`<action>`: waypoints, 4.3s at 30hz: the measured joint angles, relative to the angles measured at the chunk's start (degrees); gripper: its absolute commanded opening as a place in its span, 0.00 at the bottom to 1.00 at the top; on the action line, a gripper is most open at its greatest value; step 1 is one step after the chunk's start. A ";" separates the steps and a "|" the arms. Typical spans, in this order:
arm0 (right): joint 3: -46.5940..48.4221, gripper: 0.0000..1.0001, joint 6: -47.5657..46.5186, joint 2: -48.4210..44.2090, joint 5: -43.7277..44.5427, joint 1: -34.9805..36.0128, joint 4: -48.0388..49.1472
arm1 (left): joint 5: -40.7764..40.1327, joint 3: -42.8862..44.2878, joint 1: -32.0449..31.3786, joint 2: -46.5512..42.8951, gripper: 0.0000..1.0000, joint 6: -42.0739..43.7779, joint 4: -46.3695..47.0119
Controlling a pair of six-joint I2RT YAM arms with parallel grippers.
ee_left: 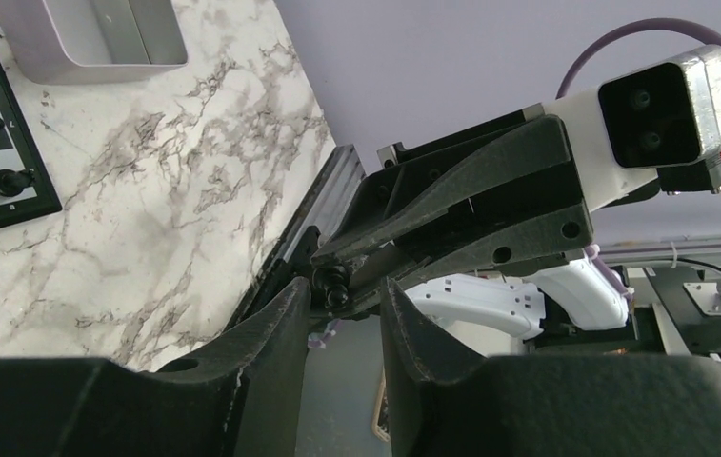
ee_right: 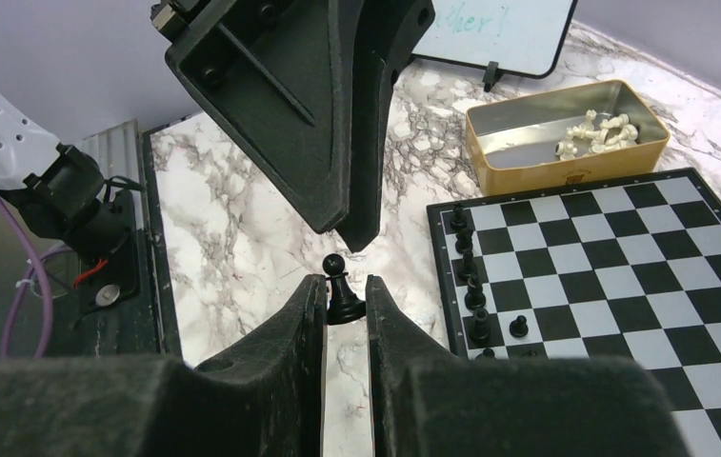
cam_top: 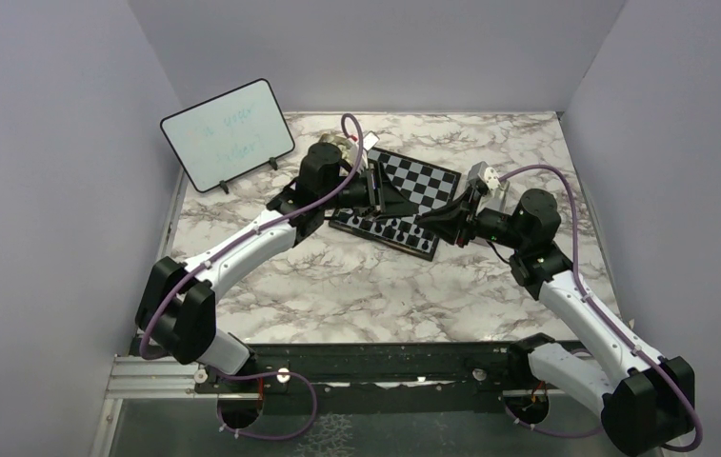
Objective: Set up the chess pieces on the board
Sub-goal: Place the chess piece on the chessboard.
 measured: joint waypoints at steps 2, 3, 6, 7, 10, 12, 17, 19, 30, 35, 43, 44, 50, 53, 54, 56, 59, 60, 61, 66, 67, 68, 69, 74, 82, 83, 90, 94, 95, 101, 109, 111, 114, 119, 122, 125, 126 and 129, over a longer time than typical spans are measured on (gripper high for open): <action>0.00 0.15 0.00 0.02 -0.02 0.00 0.02 | 0.33 0.00 -0.13 0.46 0.32 -0.24 0.11; 0.00 0.15 0.00 0.04 -0.02 0.00 0.02 | 0.48 0.00 -0.17 0.63 0.32 -0.33 0.13; 0.00 0.15 0.02 0.04 -0.02 0.00 0.02 | 0.70 -0.04 -0.20 1.11 0.30 -0.46 0.13; 0.00 0.15 0.02 0.04 -0.04 0.00 0.02 | 0.74 -0.07 -0.20 1.25 0.29 -0.55 0.11; 0.00 0.15 0.02 0.04 -0.02 0.00 0.02 | 0.76 -0.11 -0.31 1.42 0.28 -0.70 0.13; 0.00 0.15 0.04 0.04 -0.04 0.00 0.04 | 0.79 -0.15 -0.57 1.44 0.28 -0.81 0.13; 0.00 0.15 0.04 0.04 -0.04 0.00 0.02 | 1.16 -0.22 -1.46 1.64 0.25 -1.31 0.22; -0.04 0.15 0.04 0.04 -0.09 -0.02 0.00 | 1.18 -0.22 -1.68 1.73 0.22 -1.51 0.39; -0.22 0.20 0.04 -0.20 -0.02 -0.02 -0.15 | 1.16 -0.59 -1.79 1.75 0.00 -2.67 1.66; -0.33 0.40 0.37 -0.33 0.28 0.00 -0.44 | 1.03 -0.63 -1.79 1.73 0.00 -1.84 0.90; -0.42 0.77 0.79 -2.16 3.76 0.04 -3.80 | -4.42 3.74 -2.45 1.73 0.00 7.17 -11.15; -0.42 0.84 0.94 -2.49 4.26 0.04 -4.28 | -5.90 4.96 -2.45 1.73 0.00 9.05 -13.33; -0.50 1.00 2.10 -5.79 7.48 0.04 -6.78 | -13.66 9.33 -2.32 1.73 0.00 16.81 -20.50; -0.50 1.00 2.78 -7.37 9.27 0.04 -7.61 | -18.36 10.47 -1.70 1.77 0.00 20.57 -23.56; -0.50 1.00 2.89 -7.69 9.97 0.04 -7.96 | -19.47 10.60 -1.53 1.79 0.00 21.51 -24.11; -0.50 1.00 3.04 -8.00 11.23 0.04 -8.87 | -22.53 11.21 -0.85 2.14 0.00 23.74 -25.40; -0.50 1.00 3.06 -8.00 12.74 0.04 -10.62 | -26.49 12.15 0.98 3.52 0.00 26.73 -26.84; -0.50 1.00 3.08 -8.00 13.14 0.04 -11.02 | -27.61 12.37 1.60 4.13 0.00 27.43 -27.06; -0.50 1.00 3.10 -8.00 13.33 0.04 -11.19 | -28.61 12.48 2.25 4.72 0.00 28.17 -27.19; -0.50 1.00 3.17 -8.02 14.32 0.04 -12.31 | -33.66 12.94 5.44 9.27 0.00 31.78 -28.26; -0.50 1.00 3.21 -8.02 14.47 0.04 -12.50 | -34.29 13.05 5.92 10.05 0.00 32.24 -28.35; -0.50 1.00 3.23 -8.02 14.51 0.04 -12.59 | -34.99 13.22 6.43 11.13 0.00 32.83 -28.52; -0.50 1.00 3.26 -8.02 14.53 0.04 -12.61 | -35.52 13.40 6.88 12.24 0.00 33.31 -28.59; -0.50 1.00 3.26 -8.00 14.62 0.04 -12.83 | -37.53 15.28 8.55 17.79 0.00 35.50 -29.35; -0.50 1.00 3.23 -8.00 14.75 0.04 -13.51 | -38.86 16.94 9.01 22.69 0.00 37.64 -29.86; -0.50 1.00 3.23 -8.00 14.75 0.04 -13.57 | -38.99 16.94 9.01 22.99 0.00 37.75 -29.90; -0.50 1.00 3.23 -7.93 14.88 0.04 -13.70 | -39.58 16.96 9.01 24.39 0.00 38.95 -29.92; -0.50 1.00 3.21 -7.93 14.93 0.04 -13.75 | -39.65 17.11 9.01 25.57 0.00 39.67 -29.92; -0.50 1.00 3.21 -7.93 14.95 0.04 -13.75 | -39.65 17.27 9.09 26.01 0.00 39.80 -29.94; -0.50 1.00 3.19 -7.85 15.10 0.04 -13.77 | -39.67 18.05 9.27 27.76 0.00 40.28 -29.97; -0.50 1.00 2.99 -7.65 15.15 0.04 -13.79 | -39.67 18.69 9.33 28.35 0.00 40.74 -29.92; -0.50 1.00 2.91 -7.58 15.15 0.04 -13.79 | -39.67 18.69 9.35 28.44 0.00 40.83 -29.94; -0.50 1.00 2.80 -7.45 15.15 0.04 -13.79 | -39.67 18.69 9.35 28.52 0.00 40.87 -29.94; -0.50 1.00 2.80 -7.39 15.15 0.04 -13.81 | -39.67 18.73 9.38 29.03 0.03 40.92 -29.83; -0.50 1.00 2.80 -7.32 15.15 0.04 -13.81 | -39.67 18.80 9.38 29.11 0.08 40.92 -29.81; -0.50 1.00 2.78 -7.30 15.17 0.07 -13.81 | -39.67 18.80 9.38 29.14 0.16 40.94 -29.77; -0.50 1.00 2.78 -7.30 15.19 0.07 -13.81 | -39.67 18.80 9.38 29.14 0.18 40.98 -29.75; -0.50 1.00 2.78 -7.19 15.32 0.07 -13.84 | -39.67 18.80 9.38 29.22 0.23 41.09 -29.90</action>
